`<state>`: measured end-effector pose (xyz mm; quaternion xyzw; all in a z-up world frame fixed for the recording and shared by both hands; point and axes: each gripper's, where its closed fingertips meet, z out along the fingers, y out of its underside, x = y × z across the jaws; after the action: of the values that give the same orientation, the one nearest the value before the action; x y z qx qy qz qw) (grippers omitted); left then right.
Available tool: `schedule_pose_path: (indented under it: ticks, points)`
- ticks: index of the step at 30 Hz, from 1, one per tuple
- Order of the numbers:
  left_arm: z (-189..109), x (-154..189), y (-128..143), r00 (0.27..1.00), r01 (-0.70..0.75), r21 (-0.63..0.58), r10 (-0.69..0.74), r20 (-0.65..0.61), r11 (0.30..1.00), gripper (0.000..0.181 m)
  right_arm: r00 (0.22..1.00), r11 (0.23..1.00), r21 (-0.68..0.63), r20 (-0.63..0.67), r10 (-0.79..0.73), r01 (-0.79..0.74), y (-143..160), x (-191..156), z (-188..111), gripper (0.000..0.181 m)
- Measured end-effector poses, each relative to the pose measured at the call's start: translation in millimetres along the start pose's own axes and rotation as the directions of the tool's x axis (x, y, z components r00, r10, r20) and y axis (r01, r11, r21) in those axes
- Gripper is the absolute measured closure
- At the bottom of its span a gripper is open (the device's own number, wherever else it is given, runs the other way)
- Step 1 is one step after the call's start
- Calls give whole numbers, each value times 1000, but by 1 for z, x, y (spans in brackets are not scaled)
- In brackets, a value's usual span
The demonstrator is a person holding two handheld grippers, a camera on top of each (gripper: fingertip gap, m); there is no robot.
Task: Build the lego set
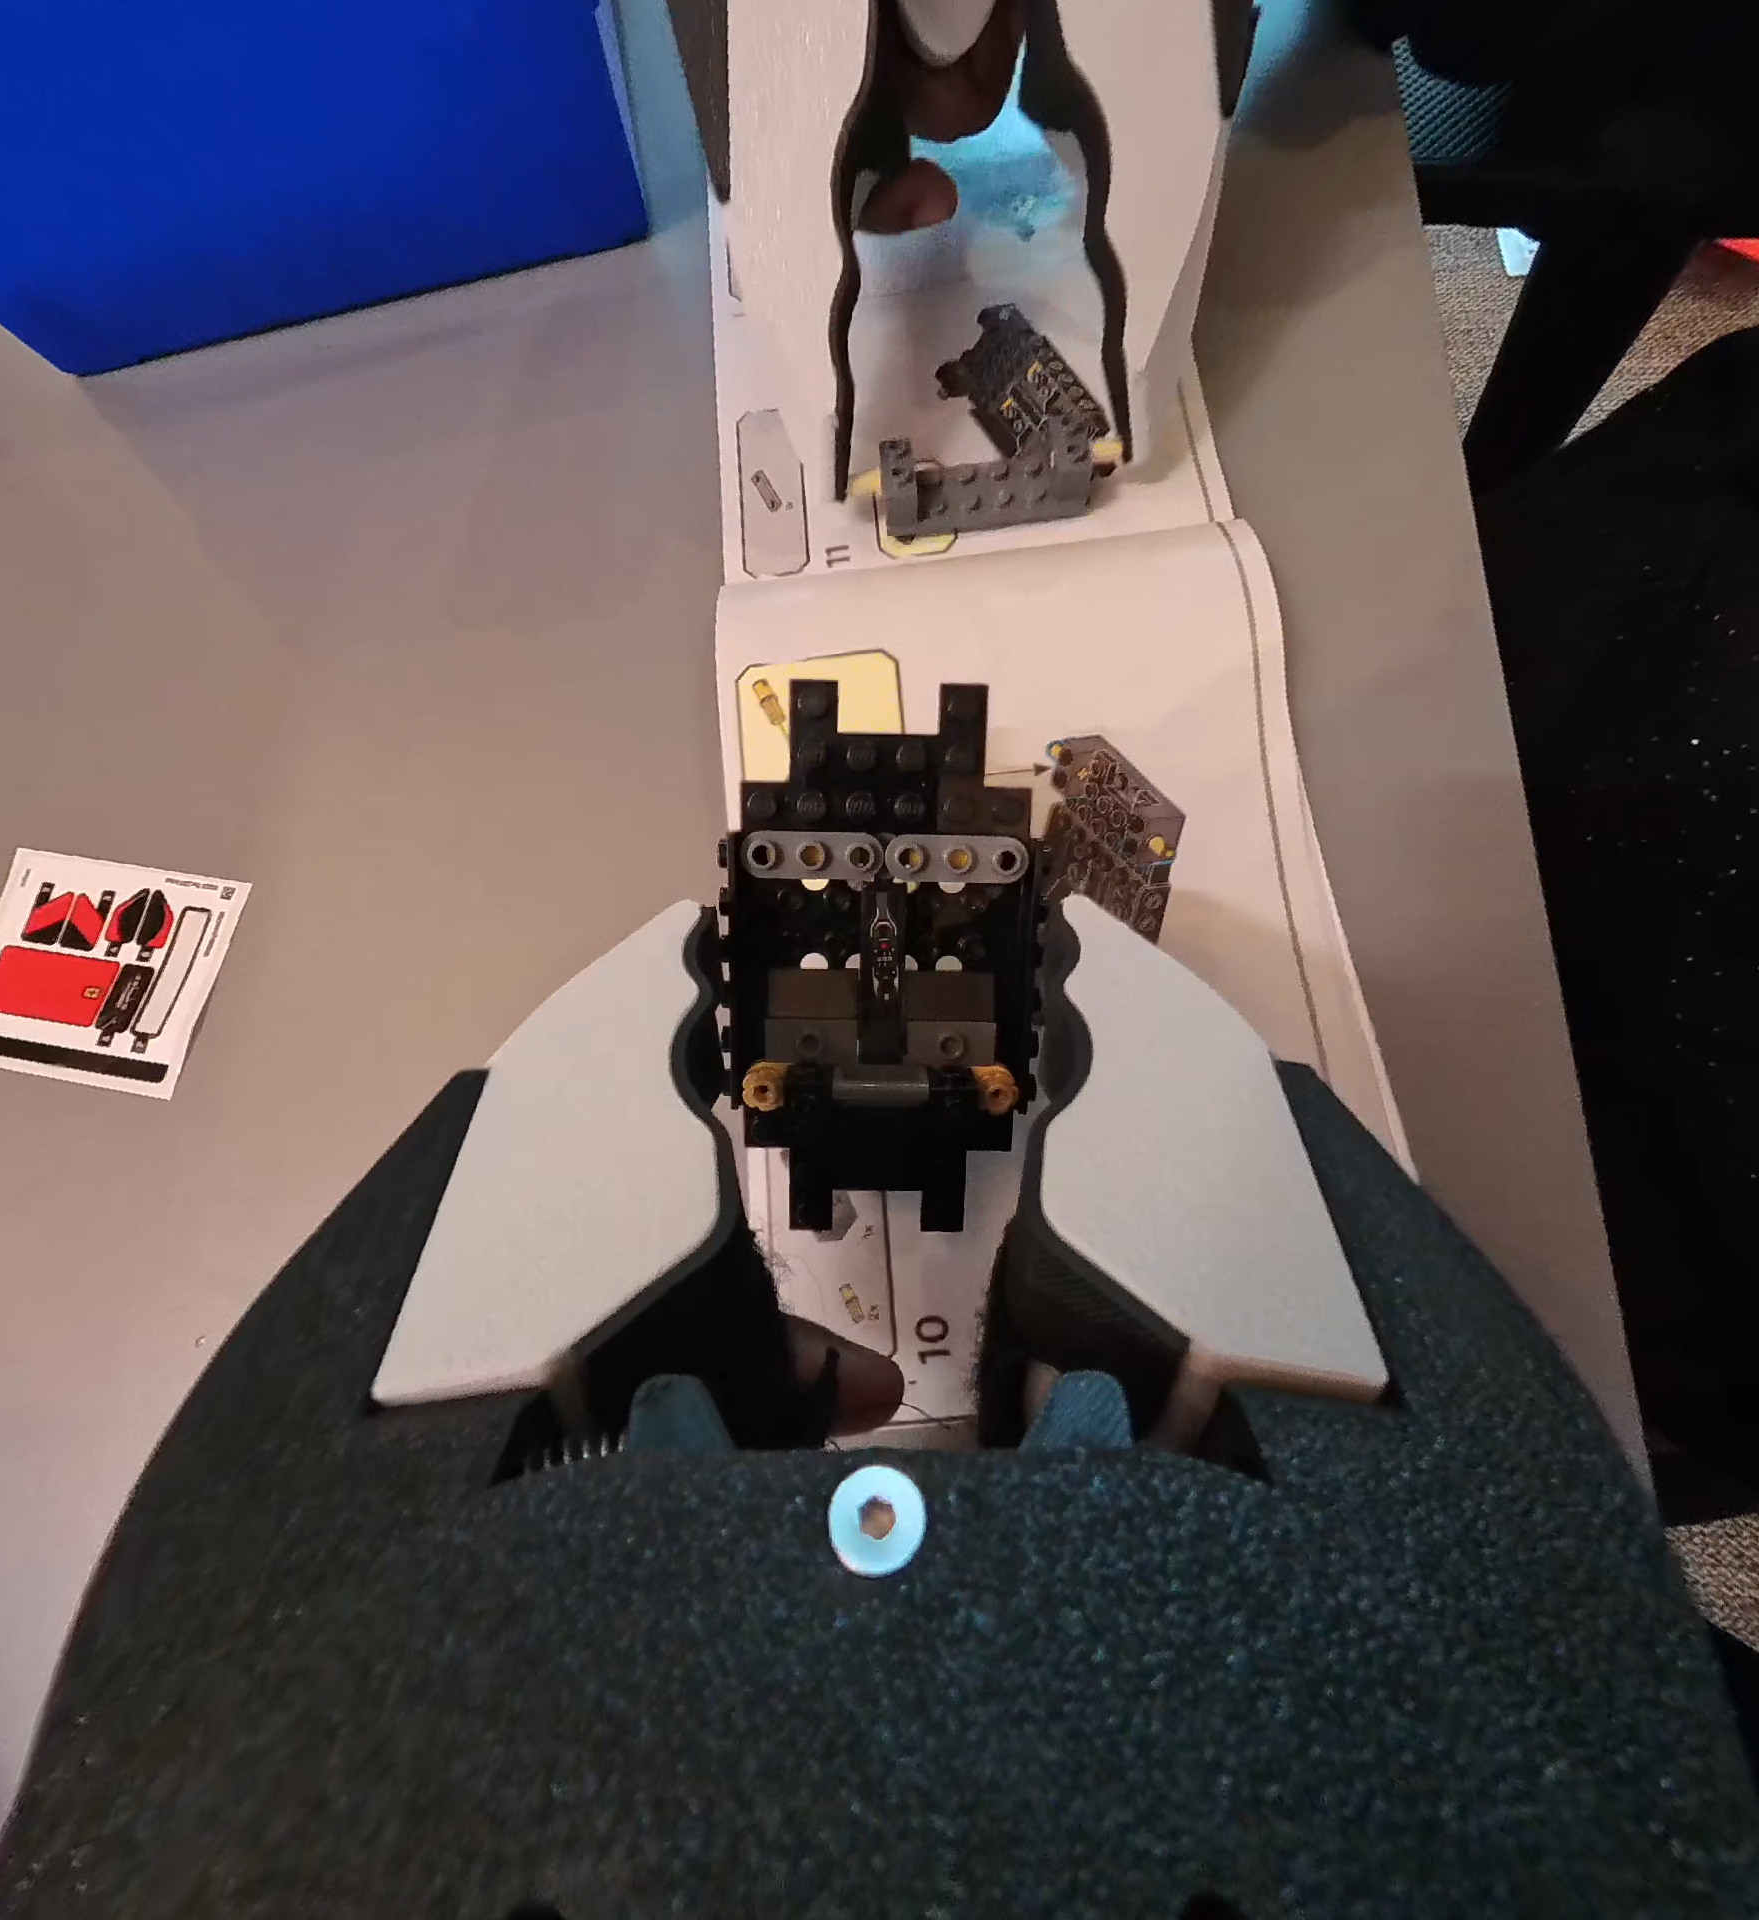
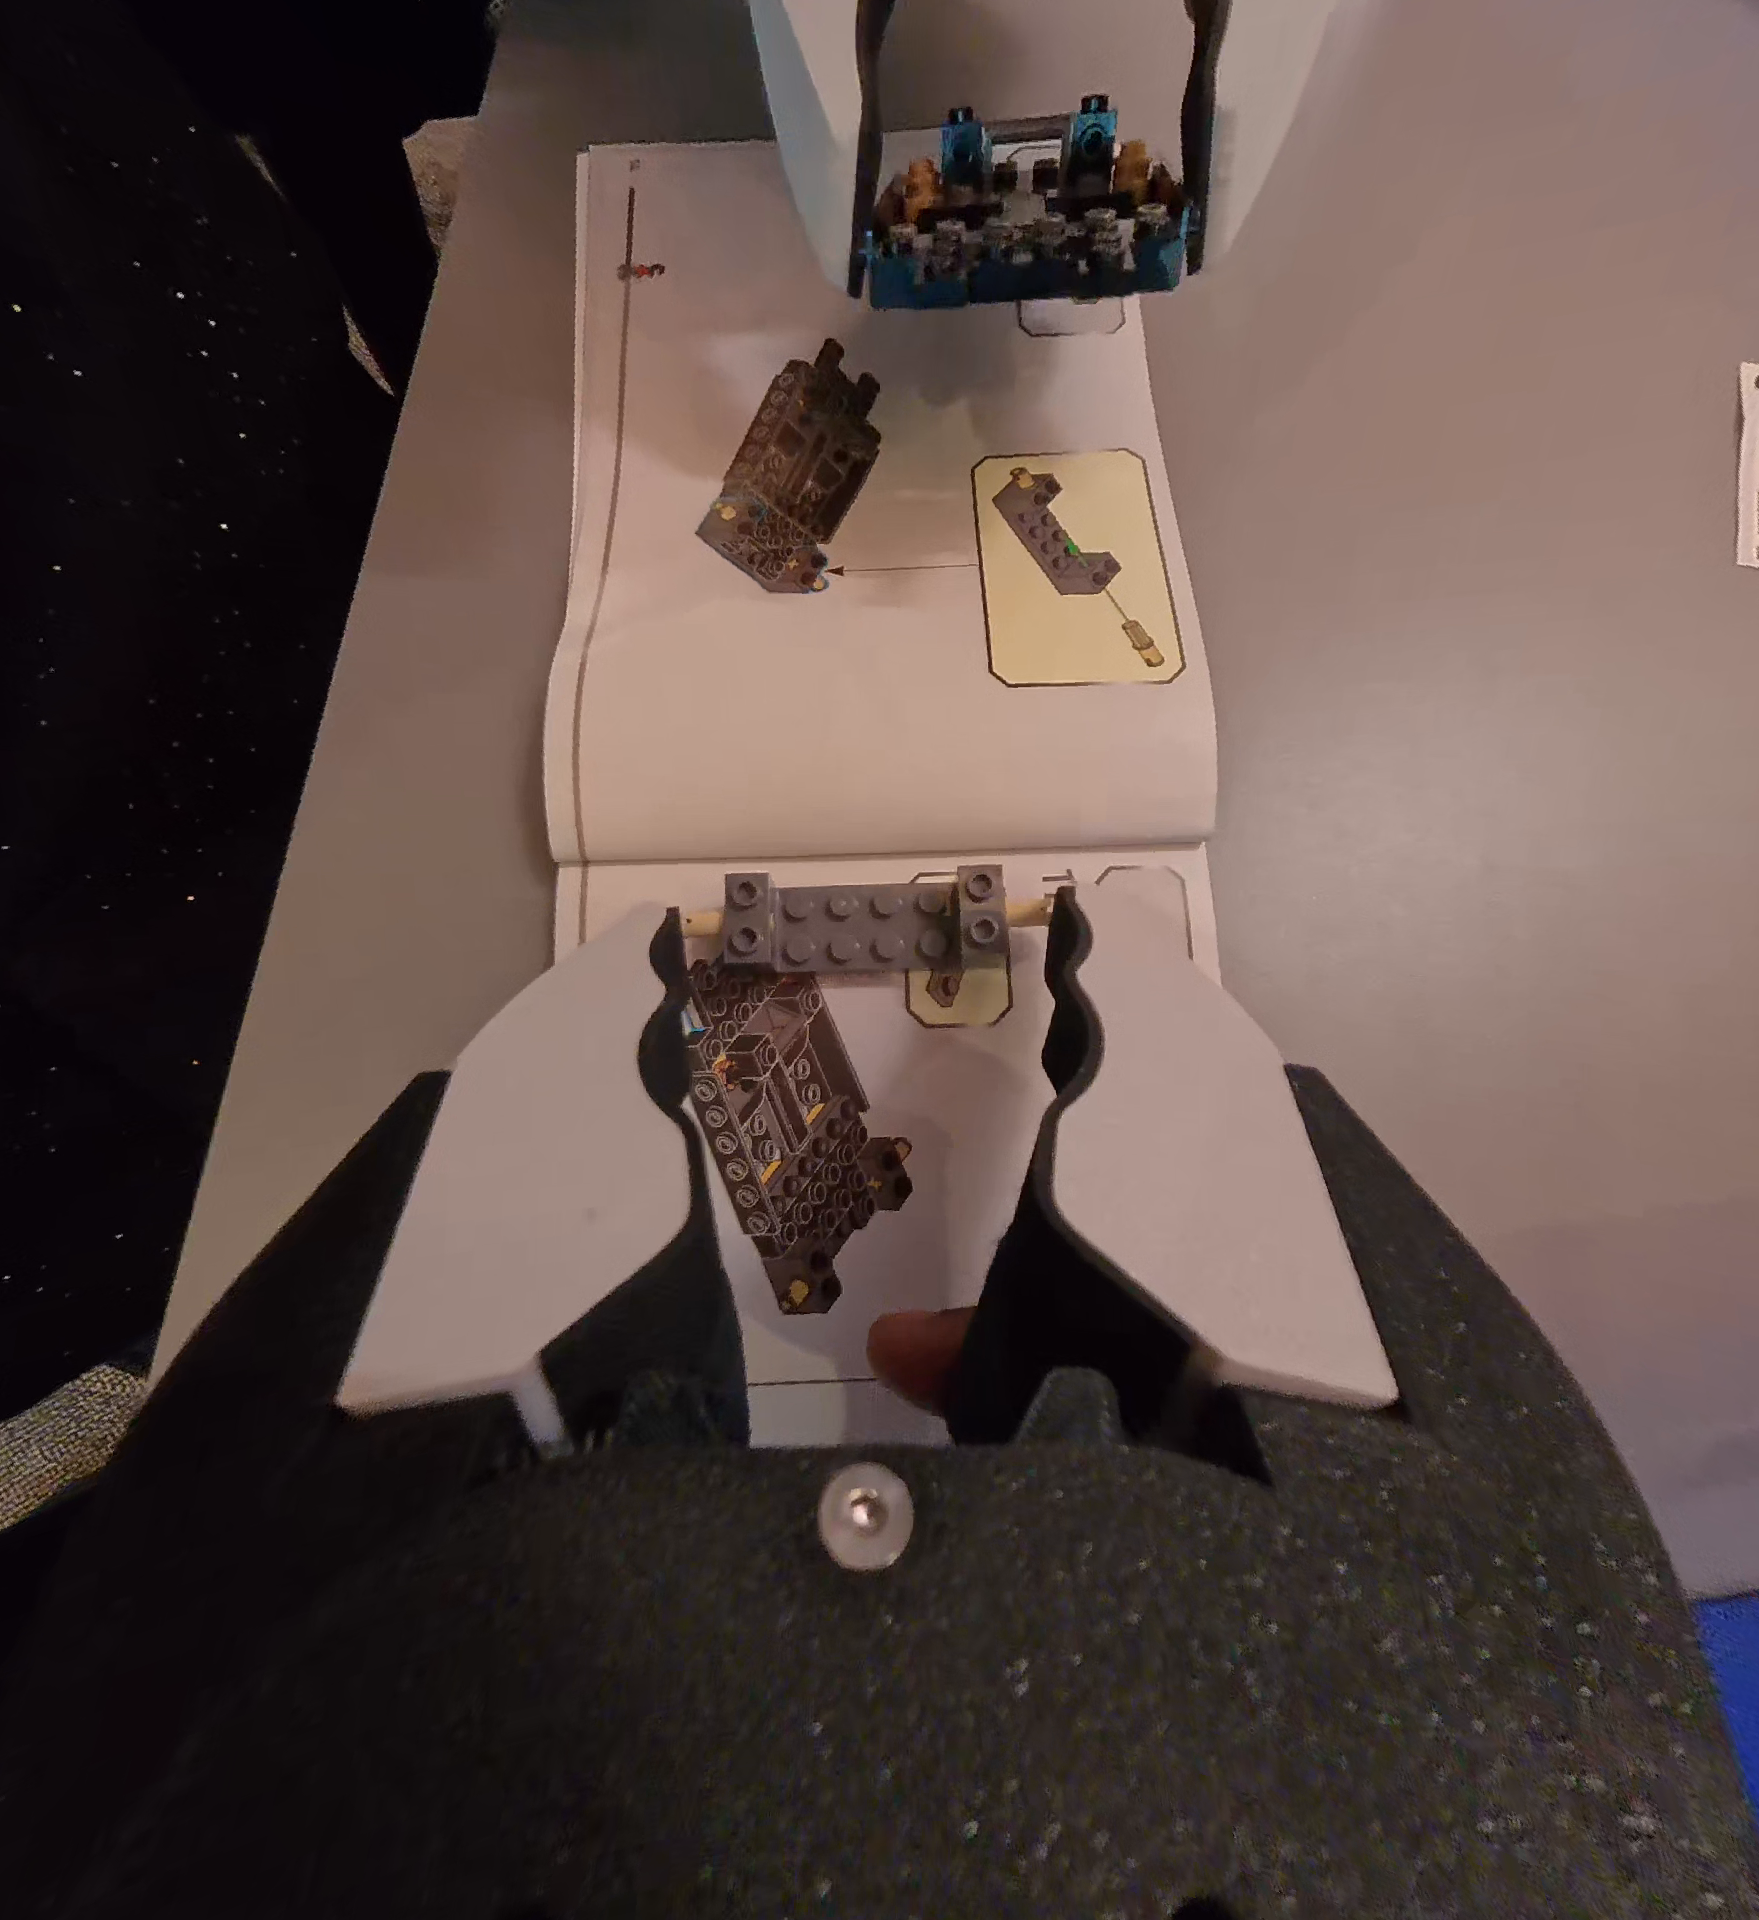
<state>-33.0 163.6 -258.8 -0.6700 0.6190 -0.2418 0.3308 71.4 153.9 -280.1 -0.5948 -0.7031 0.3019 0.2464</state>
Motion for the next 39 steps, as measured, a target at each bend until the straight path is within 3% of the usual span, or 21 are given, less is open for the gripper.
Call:
schedule_pose_path:
  ticks: [8,15,19,39]
  points:
    - [-3,-3,4,1000,-2,-10,2,18,1000,122,999,999,-22,-44,27,-28,-9,-1,-1,115]
    - [-5,-1,7,1000,-13,-27,13,8,1000,122,998,998,-27,-26,56,-57,-41,-14,16,115]
    - [-2,5,9,999,-33,-54,32,-15,998,123,996,994,-82,-57,69,-74,-42,-14,27,114]
    - [6,17,3,995,-86,-81,81,-58,993,122,988,991,-58,-100,117,-123,-51,-8,36,114]
